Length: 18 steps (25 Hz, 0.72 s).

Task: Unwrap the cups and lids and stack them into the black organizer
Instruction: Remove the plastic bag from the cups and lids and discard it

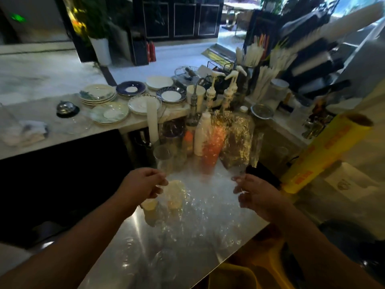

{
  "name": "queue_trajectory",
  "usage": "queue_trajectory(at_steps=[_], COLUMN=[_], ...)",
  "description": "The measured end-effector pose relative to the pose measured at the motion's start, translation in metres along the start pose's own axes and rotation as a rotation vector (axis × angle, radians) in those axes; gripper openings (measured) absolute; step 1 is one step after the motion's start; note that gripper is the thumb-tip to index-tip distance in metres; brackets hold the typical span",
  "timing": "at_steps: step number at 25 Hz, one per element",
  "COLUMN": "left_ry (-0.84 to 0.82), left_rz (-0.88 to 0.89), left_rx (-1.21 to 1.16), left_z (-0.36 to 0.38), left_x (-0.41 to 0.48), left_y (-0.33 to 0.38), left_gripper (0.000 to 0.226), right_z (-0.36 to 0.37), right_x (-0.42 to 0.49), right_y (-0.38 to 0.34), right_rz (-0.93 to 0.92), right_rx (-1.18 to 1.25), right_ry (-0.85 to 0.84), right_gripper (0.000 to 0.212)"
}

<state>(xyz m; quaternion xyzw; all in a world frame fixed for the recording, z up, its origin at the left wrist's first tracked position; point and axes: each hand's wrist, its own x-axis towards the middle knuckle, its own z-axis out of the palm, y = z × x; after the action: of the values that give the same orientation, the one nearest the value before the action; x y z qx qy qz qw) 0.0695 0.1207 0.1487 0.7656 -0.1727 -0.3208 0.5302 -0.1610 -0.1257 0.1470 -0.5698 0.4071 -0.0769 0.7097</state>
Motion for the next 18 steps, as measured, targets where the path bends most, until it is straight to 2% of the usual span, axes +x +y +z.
queue_trajectory(at_steps=[4,8,11,13,16,18], left_ry=[-0.062,-0.115,-0.122,-0.136,-0.107,-0.134], left_rz=[-0.019,-0.004,0.012,0.049,0.094,0.087], left_rx=[-0.049,-0.189,-0.212,-0.156,0.010,-0.004], left_z=[-0.038,-0.064,-0.075,-0.079,-0.081,-0.079], left_x=[-0.015,-0.033,-0.045,-0.052,-0.055,-0.056], left_y=[-0.008,-0.014,-0.013,-0.009,0.000,0.009], left_gripper=[0.013,0.024,0.038,0.036,0.024,0.025], right_z=[0.026,0.055,0.064,0.066,0.061,0.052], right_x=[-0.019,-0.038,-0.055,-0.062,-0.068,-0.070], right_y=[0.000,-0.004,-0.004,-0.002,-0.002,-0.003], right_rz=[-0.062,-0.149,-0.201,-0.221,-0.222,-0.224], right_rx=[-0.049,0.071,0.086,0.068,-0.195,-0.376], right_ry=[-0.022,-0.045,-0.117,-0.135,-0.039,-0.065], right_gripper=[0.025,0.020,0.033,0.040,0.047,0.049])
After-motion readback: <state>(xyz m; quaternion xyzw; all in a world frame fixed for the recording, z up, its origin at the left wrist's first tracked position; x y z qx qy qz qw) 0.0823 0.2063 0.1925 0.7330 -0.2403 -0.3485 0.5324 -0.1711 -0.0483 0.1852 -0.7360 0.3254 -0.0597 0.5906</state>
